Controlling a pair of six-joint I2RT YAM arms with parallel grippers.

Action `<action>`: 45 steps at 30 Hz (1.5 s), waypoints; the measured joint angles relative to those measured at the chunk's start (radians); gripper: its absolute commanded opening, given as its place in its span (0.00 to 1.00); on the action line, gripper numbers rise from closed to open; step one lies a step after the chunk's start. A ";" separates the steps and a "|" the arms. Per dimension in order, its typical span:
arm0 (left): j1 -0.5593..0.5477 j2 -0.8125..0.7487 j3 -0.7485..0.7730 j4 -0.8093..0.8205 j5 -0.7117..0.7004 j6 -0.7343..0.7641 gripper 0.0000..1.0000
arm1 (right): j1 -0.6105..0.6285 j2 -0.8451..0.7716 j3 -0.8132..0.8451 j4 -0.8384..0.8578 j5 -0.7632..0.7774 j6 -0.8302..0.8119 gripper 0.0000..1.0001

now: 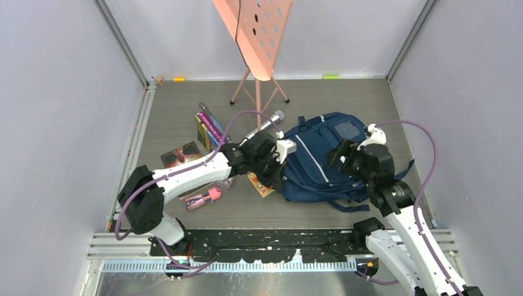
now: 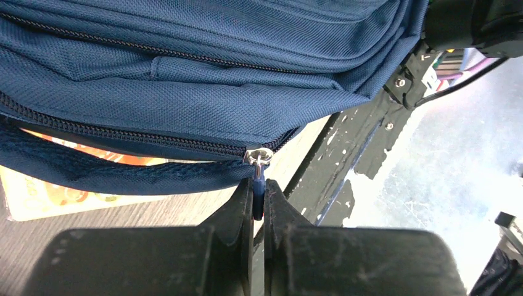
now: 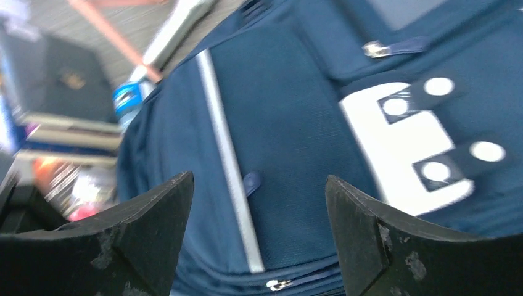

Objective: Pack the student bag
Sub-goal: Unzip the student bag at the center of the board.

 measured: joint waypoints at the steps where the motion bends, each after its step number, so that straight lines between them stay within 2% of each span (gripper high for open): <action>1: 0.022 0.000 -0.001 0.000 0.031 0.014 0.00 | 0.000 0.001 -0.011 0.019 -0.046 -0.004 0.84; 4: 0.066 0.000 -0.002 0.000 0.106 0.050 0.00 | 0.003 -0.037 -0.057 0.088 -0.217 -0.011 0.84; 7: 0.092 0.000 -0.001 -0.009 0.147 0.091 0.00 | 0.024 -0.053 -0.079 0.132 -0.318 -0.013 0.82; 10: 0.109 0.000 0.011 -0.042 0.183 0.120 0.00 | 0.085 -0.055 -0.081 0.154 -0.360 -0.018 0.82; 13: 0.124 0.000 0.022 -0.055 0.219 0.137 0.00 | 0.199 -0.052 -0.081 0.158 -0.358 -0.027 0.80; 19: 0.151 0.000 0.022 -0.053 0.265 0.144 0.00 | 0.397 0.003 -0.081 0.158 -0.253 -0.060 0.77; 29: 0.160 0.000 0.022 -0.052 0.273 0.143 0.00 | 0.539 0.113 -0.070 0.170 -0.070 -0.106 0.75; 31: 0.162 0.000 0.022 -0.052 0.273 0.143 0.00 | 0.567 0.132 -0.068 0.172 -0.031 -0.122 0.71; 34: 0.164 0.000 0.021 -0.052 0.273 0.143 0.00 | 0.614 0.158 -0.060 0.174 0.044 -0.153 0.56; 37: 0.166 0.000 0.021 -0.052 0.273 0.143 0.00 | 0.656 0.193 -0.049 0.174 0.121 -0.179 0.49; 45: 0.174 0.000 0.019 -0.051 0.273 0.142 0.00 | 0.778 0.272 -0.022 0.177 0.321 -0.219 0.51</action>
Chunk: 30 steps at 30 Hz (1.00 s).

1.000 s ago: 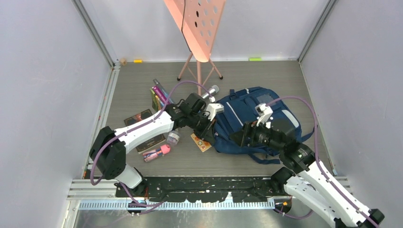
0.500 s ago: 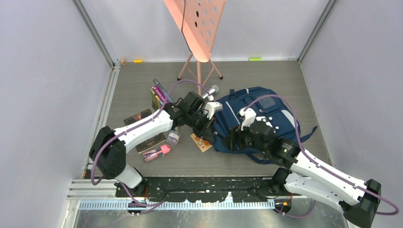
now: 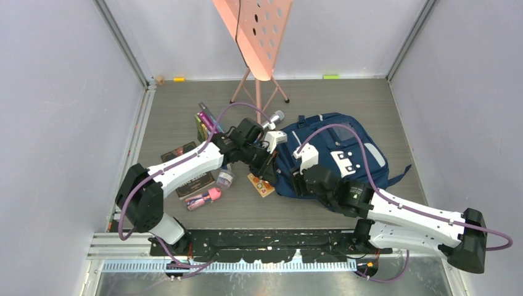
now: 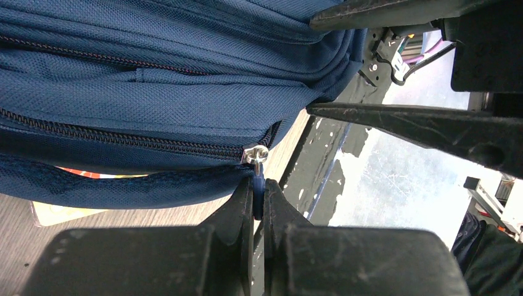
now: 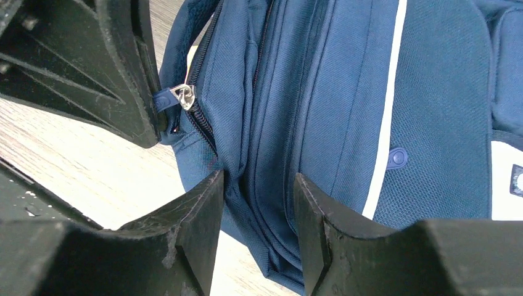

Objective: Pack the student bag
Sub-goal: Unzip the student bag at the center of the board.

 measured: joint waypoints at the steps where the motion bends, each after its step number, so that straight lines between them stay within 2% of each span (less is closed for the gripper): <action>1: 0.000 0.000 0.000 0.000 0.000 0.000 0.00 | 0.017 0.005 0.002 0.000 0.020 -0.007 0.51; 8: 0.005 0.000 0.000 0.007 0.018 -0.002 0.00 | 0.105 0.017 0.008 0.018 0.097 -0.027 0.48; 10: 0.006 0.000 0.000 0.007 0.020 -0.002 0.00 | 0.108 0.027 0.008 0.030 0.111 -0.028 0.41; 15: 0.006 -0.002 -0.002 0.011 0.023 -0.002 0.00 | 0.108 0.051 0.008 0.040 0.167 -0.019 0.07; 17: 0.007 -0.003 -0.002 0.017 0.024 -0.002 0.00 | 0.112 0.049 0.008 0.042 0.192 -0.008 0.01; 25: 0.024 -0.031 -0.002 0.050 -0.006 -0.030 0.00 | 0.118 -0.038 0.005 0.031 0.261 0.008 0.01; 30: 0.092 -0.055 -0.006 0.073 -0.036 -0.074 0.00 | 0.118 -0.141 0.004 -0.012 0.274 0.008 0.01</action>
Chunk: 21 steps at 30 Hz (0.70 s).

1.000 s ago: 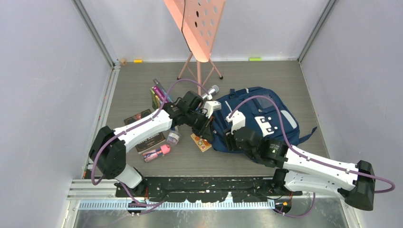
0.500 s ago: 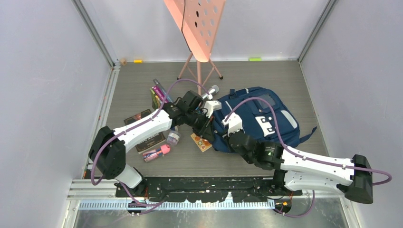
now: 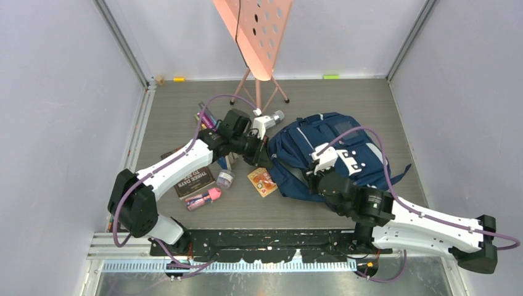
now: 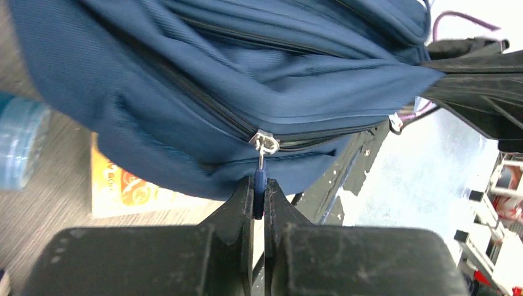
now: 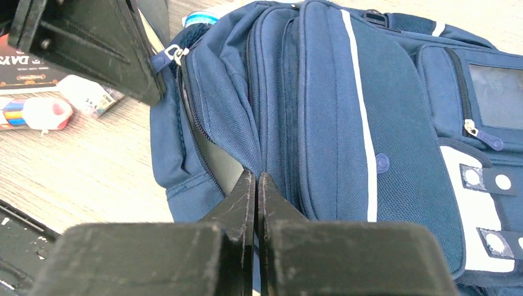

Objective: Pack the student bag
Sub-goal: Unzip the student bag at the center of the board.

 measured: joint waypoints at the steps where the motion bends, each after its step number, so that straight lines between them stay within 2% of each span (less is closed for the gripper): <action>1: 0.014 -0.003 -0.001 0.004 -0.003 -0.006 0.00 | 0.000 -0.025 0.001 -0.011 0.001 0.000 0.01; 12: 0.090 -0.005 -0.004 0.003 -0.018 -0.035 0.00 | 0.002 -0.174 0.073 -0.156 -0.015 0.003 0.01; 19: 0.097 0.038 -0.004 -0.010 -0.026 -0.034 0.00 | -0.001 -0.247 0.078 -0.190 -0.095 0.001 0.01; 21: 0.106 0.050 -0.004 -0.018 -0.028 -0.033 0.00 | -0.002 -0.262 0.078 -0.193 -0.121 -0.002 0.04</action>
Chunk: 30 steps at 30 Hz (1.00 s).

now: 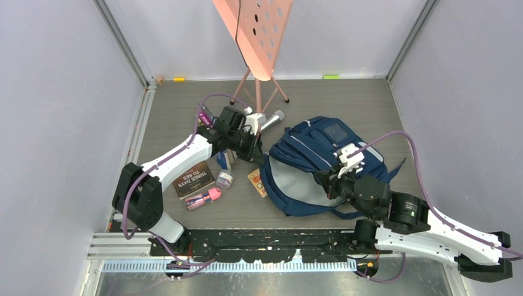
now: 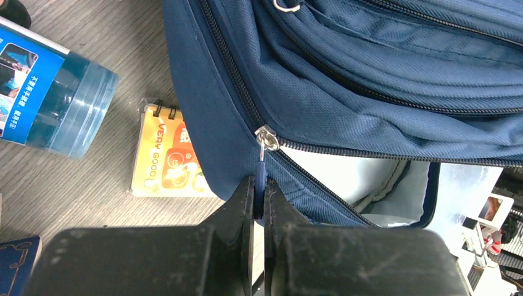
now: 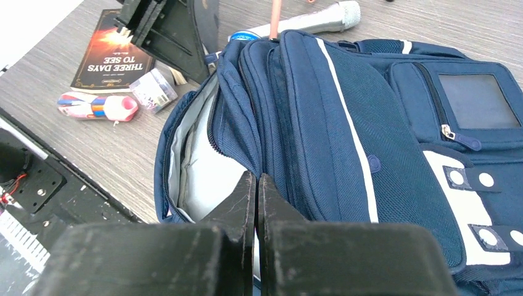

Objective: Pack the student bag
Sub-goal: Unzip the student bag at the center of the board.

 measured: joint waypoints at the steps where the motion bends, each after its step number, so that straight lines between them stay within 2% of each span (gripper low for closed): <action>1: 0.002 0.004 0.000 -0.002 0.001 0.000 0.00 | 0.000 -0.002 0.000 0.000 -0.011 -0.001 0.11; 2: 0.003 0.006 0.000 -0.002 0.003 0.000 0.00 | 0.000 -0.002 0.000 0.000 -0.018 -0.002 0.14; 4: 0.002 0.006 -0.001 -0.001 0.008 0.002 0.00 | -0.001 0.008 0.000 0.000 -0.021 -0.003 0.31; 5: 0.000 0.006 -0.001 0.000 0.009 0.003 0.00 | -0.001 0.017 0.002 0.002 -0.019 -0.004 0.44; 7: 0.000 0.006 -0.005 0.000 0.010 0.004 0.00 | -0.001 0.042 0.007 0.006 -0.018 0.000 0.58; 11: -0.007 0.008 -0.020 0.003 0.030 0.003 0.00 | -0.001 0.118 0.016 0.049 -0.002 -0.014 0.74; 14: -0.011 0.011 -0.031 0.003 0.046 0.003 0.00 | -0.002 0.200 0.033 0.071 0.012 -0.023 0.77; 23: -0.013 0.016 -0.032 0.011 0.065 0.002 0.00 | -0.001 0.484 0.060 0.190 0.019 -0.017 0.79; 30: -0.013 0.019 -0.032 0.012 0.066 -0.001 0.00 | 0.034 0.598 0.060 0.308 -0.007 -0.003 0.76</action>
